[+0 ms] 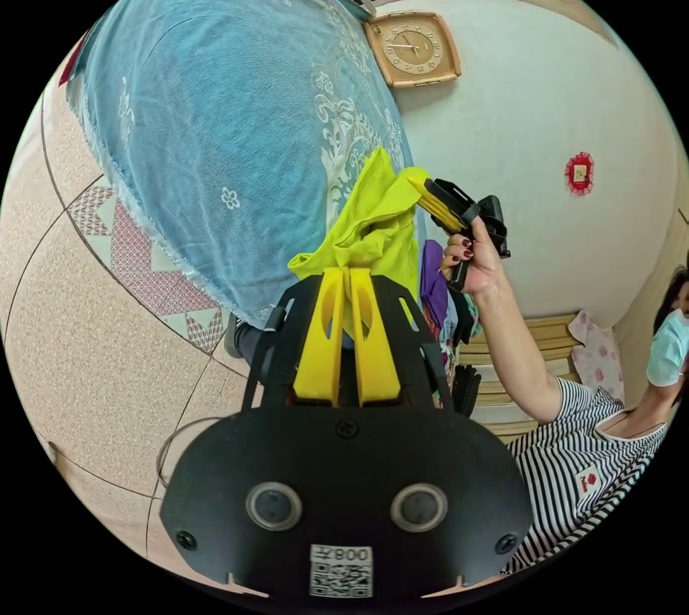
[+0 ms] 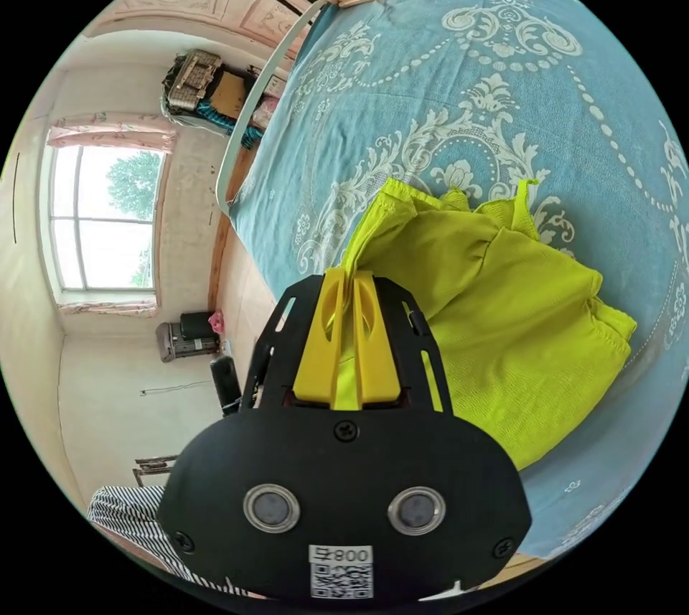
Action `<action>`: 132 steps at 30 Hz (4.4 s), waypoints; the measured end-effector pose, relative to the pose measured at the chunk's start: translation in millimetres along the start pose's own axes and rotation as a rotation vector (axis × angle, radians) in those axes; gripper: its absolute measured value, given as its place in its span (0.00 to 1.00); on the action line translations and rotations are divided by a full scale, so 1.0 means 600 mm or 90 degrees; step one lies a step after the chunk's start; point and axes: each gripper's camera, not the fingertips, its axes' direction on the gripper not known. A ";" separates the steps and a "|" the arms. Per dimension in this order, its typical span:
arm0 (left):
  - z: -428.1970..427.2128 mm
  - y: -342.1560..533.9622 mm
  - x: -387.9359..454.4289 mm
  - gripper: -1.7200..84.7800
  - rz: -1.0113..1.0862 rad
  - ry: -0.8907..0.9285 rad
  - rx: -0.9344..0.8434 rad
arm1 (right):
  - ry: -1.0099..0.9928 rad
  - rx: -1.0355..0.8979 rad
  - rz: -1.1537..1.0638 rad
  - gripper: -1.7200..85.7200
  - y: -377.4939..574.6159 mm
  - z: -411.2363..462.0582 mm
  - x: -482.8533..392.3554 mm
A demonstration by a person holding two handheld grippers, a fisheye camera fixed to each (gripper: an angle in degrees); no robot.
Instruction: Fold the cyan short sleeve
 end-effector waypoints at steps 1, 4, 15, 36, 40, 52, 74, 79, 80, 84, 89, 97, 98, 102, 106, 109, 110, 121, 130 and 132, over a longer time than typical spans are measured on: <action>0.002 0.007 -0.011 0.04 -0.003 0.003 0.005 | 0.001 0.003 -0.016 0.04 0.001 -0.009 -0.012; 0.005 0.024 -0.038 0.04 -0.017 0.030 0.015 | -0.017 0.032 -0.053 0.04 0.015 -0.044 -0.040; -0.001 0.091 -0.060 0.04 -0.009 0.035 0.047 | 0.029 0.006 -0.087 0.02 0.077 -0.053 -0.069; 0.111 0.177 -0.076 0.15 -0.101 0.182 -0.023 | -0.036 0.051 0.013 0.05 0.396 -0.190 0.075; 0.171 0.192 0.004 0.14 -0.036 0.179 -0.137 | -0.043 0.036 0.078 0.06 0.529 -0.192 0.126; 0.344 0.191 0.241 0.12 0.189 0.036 -0.382 | -0.193 0.031 0.177 0.10 0.684 -0.141 0.227; 0.372 0.178 0.454 0.04 0.191 0.030 -0.342 | -0.461 0.110 0.216 0.14 0.852 -0.070 0.319; 0.384 0.192 0.496 0.03 0.221 0.009 -0.359 | -0.487 0.092 0.206 0.14 0.867 -0.048 0.306; 0.389 0.197 0.505 0.03 0.228 -0.001 -0.363 | -0.490 0.089 0.207 0.14 0.871 -0.042 0.305; 0.398 0.208 0.528 0.03 0.238 -0.021 -0.367 | -0.490 0.084 0.217 0.13 0.880 -0.027 0.308; 0.364 0.227 0.554 0.05 0.262 -0.108 -0.326 | -0.458 0.069 0.229 0.13 0.896 -0.016 0.312; 0.382 0.238 0.576 0.09 0.255 -0.188 -0.311 | -0.458 0.076 0.266 0.13 0.936 0.003 0.325; 0.385 0.238 0.587 0.08 0.272 -0.196 -0.308 | -0.450 0.073 0.264 0.13 0.938 0.004 0.322; 0.393 0.245 0.607 0.05 0.306 -0.223 -0.315 | -0.427 0.079 0.262 0.14 0.944 0.000 0.317; 0.389 0.259 0.624 0.04 0.344 -0.228 -0.325 | -0.437 0.075 0.261 0.15 0.947 0.011 0.310; 0.381 0.269 0.631 0.04 0.365 -0.229 -0.329 | -0.455 0.069 0.260 0.16 0.947 0.022 0.301; 0.378 0.272 0.632 0.04 0.368 -0.228 -0.330 | -0.467 0.071 0.261 0.16 0.947 0.026 0.299; 0.350 0.288 0.595 0.03 0.368 -0.225 -0.338 | -0.510 0.075 0.254 0.14 0.926 0.038 0.269; 0.281 0.286 0.538 0.03 0.370 -0.204 -0.342 | -0.447 0.051 0.245 0.06 0.908 0.023 0.245; 0.241 0.278 0.515 0.03 0.346 -0.182 -0.319 | -0.433 0.052 0.236 0.05 0.903 0.012 0.238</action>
